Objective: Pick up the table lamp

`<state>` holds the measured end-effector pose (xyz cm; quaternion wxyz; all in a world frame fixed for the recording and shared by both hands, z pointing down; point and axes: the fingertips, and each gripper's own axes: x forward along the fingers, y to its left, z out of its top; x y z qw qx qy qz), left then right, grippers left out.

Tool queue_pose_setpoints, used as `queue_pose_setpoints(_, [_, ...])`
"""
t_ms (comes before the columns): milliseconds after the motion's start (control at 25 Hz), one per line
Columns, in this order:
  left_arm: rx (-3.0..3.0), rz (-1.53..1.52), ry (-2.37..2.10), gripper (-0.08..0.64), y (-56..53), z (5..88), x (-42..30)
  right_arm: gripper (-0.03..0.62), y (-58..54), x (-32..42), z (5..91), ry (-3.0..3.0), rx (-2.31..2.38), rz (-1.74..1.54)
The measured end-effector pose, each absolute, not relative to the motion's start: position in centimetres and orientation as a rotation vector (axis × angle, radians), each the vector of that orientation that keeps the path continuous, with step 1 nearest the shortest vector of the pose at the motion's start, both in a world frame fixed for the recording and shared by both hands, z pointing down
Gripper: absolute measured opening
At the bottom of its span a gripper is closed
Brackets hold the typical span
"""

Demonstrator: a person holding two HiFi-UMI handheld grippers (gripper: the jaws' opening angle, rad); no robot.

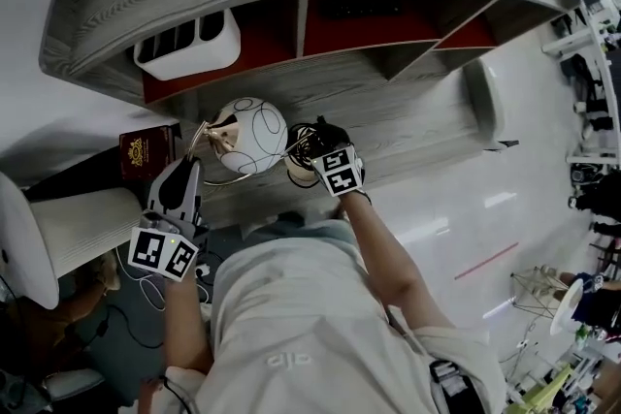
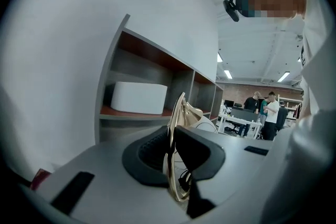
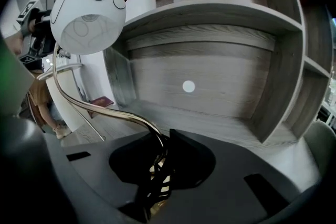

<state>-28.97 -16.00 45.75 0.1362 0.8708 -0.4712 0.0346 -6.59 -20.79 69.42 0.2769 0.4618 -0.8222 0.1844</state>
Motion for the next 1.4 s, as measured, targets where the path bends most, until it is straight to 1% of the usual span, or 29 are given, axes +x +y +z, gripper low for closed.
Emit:
queue_pose_setpoints(240, [2.582,0.015,-1.256,0.055,-15.1,43.8,-21.9,0.089,-18.3,2.5,65.7,-2.129,1.317,0.467])
queue_pose_setpoints(440, [2.620,-0.064,-1.163,0.055,-15.2,45.0,-19.6,0.089,-16.9,6.6,64.9,-2.042,1.380,0.448])
queue_pose_setpoints(600, [2.652,-0.115,-1.096,0.055,-14.5,43.9,-15.1,0.091,-14.8,12.1,62.5,-1.988,1.432,0.441])
queue_pose_setpoints(760, [2.661,-0.160,-1.041,0.055,-14.2,43.6,-12.0,0.091,-13.1,16.1,61.1,-1.933,1.472,0.430])
queue_pose_setpoints(1080, [2.695,-0.230,-0.940,0.055,-13.5,42.9,-7.4,0.094,-10.7,21.8,58.3,-1.863,1.540,0.402])
queue_pose_setpoints(1400, [2.711,-0.301,-0.891,0.054,-13.5,41.6,-4.8,0.092,-9.8,24.8,56.1,-1.830,1.568,0.362])
